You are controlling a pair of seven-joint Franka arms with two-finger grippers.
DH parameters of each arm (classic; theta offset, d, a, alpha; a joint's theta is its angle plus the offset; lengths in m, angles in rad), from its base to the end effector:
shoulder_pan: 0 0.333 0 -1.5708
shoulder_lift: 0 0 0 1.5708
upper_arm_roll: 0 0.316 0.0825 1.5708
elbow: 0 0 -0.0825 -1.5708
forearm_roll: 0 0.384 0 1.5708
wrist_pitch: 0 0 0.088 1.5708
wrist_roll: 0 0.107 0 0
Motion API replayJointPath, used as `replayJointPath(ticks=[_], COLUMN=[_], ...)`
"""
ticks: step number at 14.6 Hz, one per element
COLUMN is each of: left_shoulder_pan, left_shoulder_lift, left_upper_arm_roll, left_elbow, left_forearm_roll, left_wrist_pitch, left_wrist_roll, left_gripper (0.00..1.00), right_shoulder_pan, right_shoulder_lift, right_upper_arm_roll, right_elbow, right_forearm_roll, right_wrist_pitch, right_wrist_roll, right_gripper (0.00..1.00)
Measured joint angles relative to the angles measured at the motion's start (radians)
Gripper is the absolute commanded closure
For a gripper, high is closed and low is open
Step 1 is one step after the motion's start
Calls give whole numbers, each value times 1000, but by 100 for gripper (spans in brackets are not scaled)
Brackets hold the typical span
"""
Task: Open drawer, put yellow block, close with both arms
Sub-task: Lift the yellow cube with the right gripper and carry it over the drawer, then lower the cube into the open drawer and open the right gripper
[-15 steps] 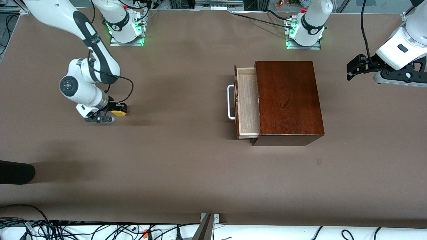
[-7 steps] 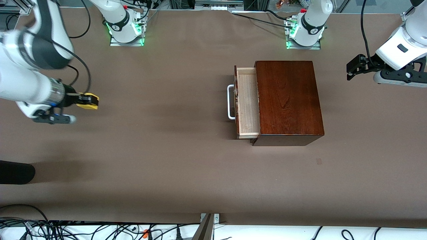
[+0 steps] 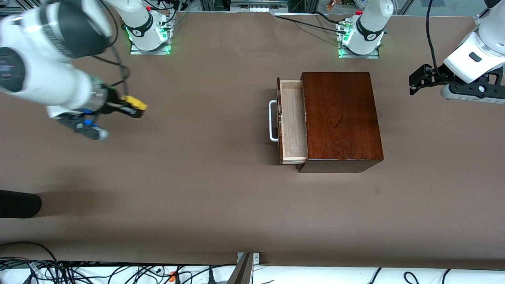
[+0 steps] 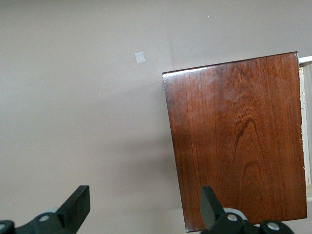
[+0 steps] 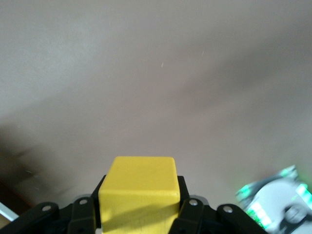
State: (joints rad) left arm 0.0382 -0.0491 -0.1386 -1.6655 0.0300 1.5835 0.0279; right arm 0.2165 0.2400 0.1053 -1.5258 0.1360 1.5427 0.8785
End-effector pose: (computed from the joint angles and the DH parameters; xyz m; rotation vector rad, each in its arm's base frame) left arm 0.5362 -0.0526 0.6075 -3.0968 0.1999 0.0497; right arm 0.5760 0.2012 0.5051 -2.9800 0.8703 0.4275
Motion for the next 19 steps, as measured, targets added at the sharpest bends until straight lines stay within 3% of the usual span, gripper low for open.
replayJointPath(ticks=[5, 10, 14, 19], left_shoulder_pan=[0, -1, -1, -1], left_shoulder_lift=[0, 0, 0, 0], left_upper_arm_roll=[-1, -1, -2, -3], left_elbow=[0, 1, 1, 1], left_forearm_roll=[0, 0, 0, 0], left_wrist_pitch=[0, 0, 0, 0], left_wrist_roll=[0, 0, 0, 0], left_gripper=[0, 0, 0, 0], right_shoulder_pan=[241, 421, 521, 601], right_shoulder_lift=[78, 266, 389, 475], right_upper_arm_roll=[4, 2, -1, -2], right_elbow=[53, 243, 400, 432], right_forearm_roll=[6, 5, 5, 5], right_wrist_pitch=[164, 257, 285, 430], right_wrist_roll=[601, 1076, 1324, 1441], right_gripper=[100, 100, 100, 100])
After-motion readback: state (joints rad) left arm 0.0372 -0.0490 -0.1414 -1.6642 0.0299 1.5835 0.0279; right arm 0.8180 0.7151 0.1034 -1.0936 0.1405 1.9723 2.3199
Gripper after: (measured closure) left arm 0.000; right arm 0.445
